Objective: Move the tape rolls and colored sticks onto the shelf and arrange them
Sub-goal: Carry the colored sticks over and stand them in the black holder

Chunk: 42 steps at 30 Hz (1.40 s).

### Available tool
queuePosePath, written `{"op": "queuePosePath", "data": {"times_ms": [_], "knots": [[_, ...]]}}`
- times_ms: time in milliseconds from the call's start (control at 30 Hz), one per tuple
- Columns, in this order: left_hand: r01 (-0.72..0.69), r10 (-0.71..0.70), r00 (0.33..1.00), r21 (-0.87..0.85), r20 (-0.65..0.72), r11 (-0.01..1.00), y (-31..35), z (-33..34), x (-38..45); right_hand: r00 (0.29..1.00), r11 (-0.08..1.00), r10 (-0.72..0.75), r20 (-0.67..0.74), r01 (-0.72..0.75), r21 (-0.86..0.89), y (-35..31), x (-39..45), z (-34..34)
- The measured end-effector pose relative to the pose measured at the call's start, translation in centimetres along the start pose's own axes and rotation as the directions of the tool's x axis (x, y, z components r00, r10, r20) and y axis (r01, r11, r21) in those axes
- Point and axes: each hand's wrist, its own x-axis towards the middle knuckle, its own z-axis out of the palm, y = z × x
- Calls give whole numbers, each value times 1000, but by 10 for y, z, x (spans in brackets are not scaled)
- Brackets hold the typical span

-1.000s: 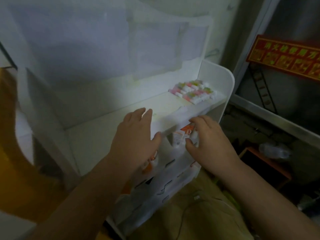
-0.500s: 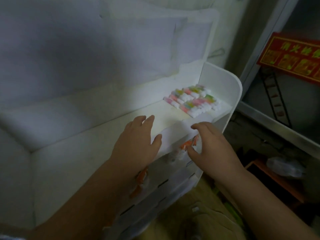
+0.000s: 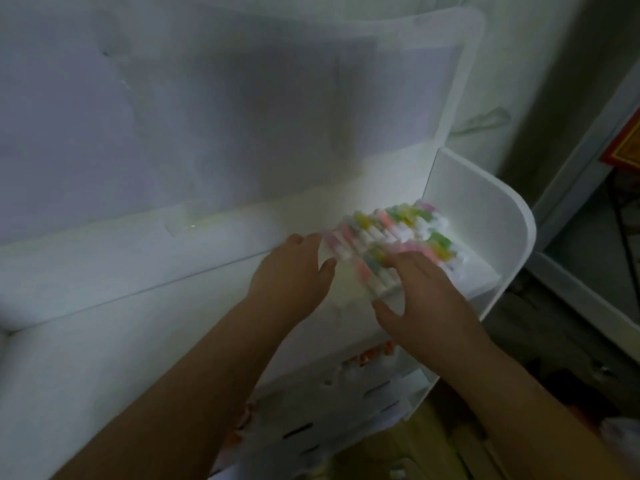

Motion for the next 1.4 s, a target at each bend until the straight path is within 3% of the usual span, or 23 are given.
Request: {"op": "queuePosePath", "data": {"times_ms": [300, 467, 800, 1033, 1200, 1400], "knots": [[176, -174, 980, -13, 91, 984, 19, 46, 85, 996, 994, -82, 33, 79, 73, 51, 20, 1], [271, -267, 961, -69, 67, 960, 22, 60, 100, 995, 990, -89, 42, 83, 115, 69, 31, -2], [230, -229, 973, -52, 22, 972, -1, 63, 81, 987, 986, -160, 9, 159, 58, 89, 79, -2], [267, -273, 959, -77, -75, 961, -3, 48, 44, 993, 994, -110, 31, 110, -9, 75, 148, 10], [285, -303, 942, -127, -146, 950, 2, 33, 23, 984, 993, -32, 174, 51, -108, 61, 176, 10], [306, -328, 923, -133, -202, 943, -1, 23, 9, 971, 984, -19, 238, 61, -170, 53, 186, 13]]}}
